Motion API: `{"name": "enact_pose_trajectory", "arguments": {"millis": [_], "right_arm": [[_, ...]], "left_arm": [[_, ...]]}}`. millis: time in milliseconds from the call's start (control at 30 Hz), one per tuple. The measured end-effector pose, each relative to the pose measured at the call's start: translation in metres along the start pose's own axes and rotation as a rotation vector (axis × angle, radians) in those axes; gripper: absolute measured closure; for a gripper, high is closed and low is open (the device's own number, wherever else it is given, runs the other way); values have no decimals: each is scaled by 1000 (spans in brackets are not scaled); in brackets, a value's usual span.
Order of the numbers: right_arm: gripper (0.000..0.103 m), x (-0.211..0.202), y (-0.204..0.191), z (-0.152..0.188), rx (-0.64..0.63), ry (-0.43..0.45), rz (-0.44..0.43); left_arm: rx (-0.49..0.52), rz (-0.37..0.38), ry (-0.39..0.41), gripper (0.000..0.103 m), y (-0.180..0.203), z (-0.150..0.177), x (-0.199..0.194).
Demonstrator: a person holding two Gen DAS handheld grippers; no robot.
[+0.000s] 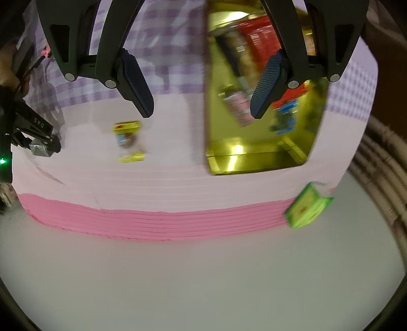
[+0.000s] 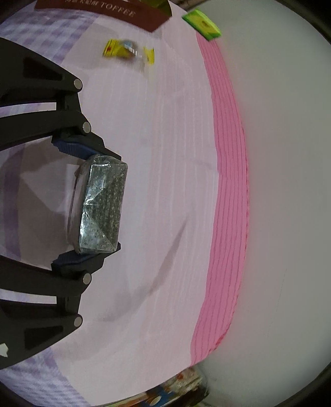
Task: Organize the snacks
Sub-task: 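Grasp the yellow-and-clear candy packet with left gripper while right holds the silver block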
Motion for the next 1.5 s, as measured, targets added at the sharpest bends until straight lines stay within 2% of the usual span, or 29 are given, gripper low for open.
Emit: {"name": "enact_pose_trajectory", "arguments": {"millis": [300, 500, 700, 867, 1100, 1233, 1400, 1500], "right_arm": [[46, 0, 48, 6, 65, -1, 40], [46, 1, 48, 7, 86, -12, 39], [46, 2, 50, 8, 89, -12, 33], [46, 1, 53, 7, 91, -13, 30], [45, -1, 53, 5, 90, -14, 29], [45, -1, 53, 6, 90, -14, 29], [45, -1, 53, 6, 91, -14, 30], [45, -1, 53, 6, 91, -14, 30]], "left_arm": [[46, 69, -28, 25, 52, -14, 32], [51, 110, -39, 25, 73, -19, 57], [15, 127, -58, 25, 79, -26, 82], [28, 109, -83, 25, 84, -27, 104], [4, 121, -124, 25, 80, -24, 120], [-19, 131, -116, 24, 76, -24, 122], [-10, 138, -104, 10, 75, -23, 126], [-2, 140, -102, 7, 75, -22, 127]]}}
Point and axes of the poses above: each gripper's, at about its wrist camera, not at the fingertips, and x roughly the way its jaws point, y to its right, z to its underside, the point moved 1 cm from there along x, roughly the way its jaws point, and after that the axes turned 2 degrees about -x, right-handed, at the moved point
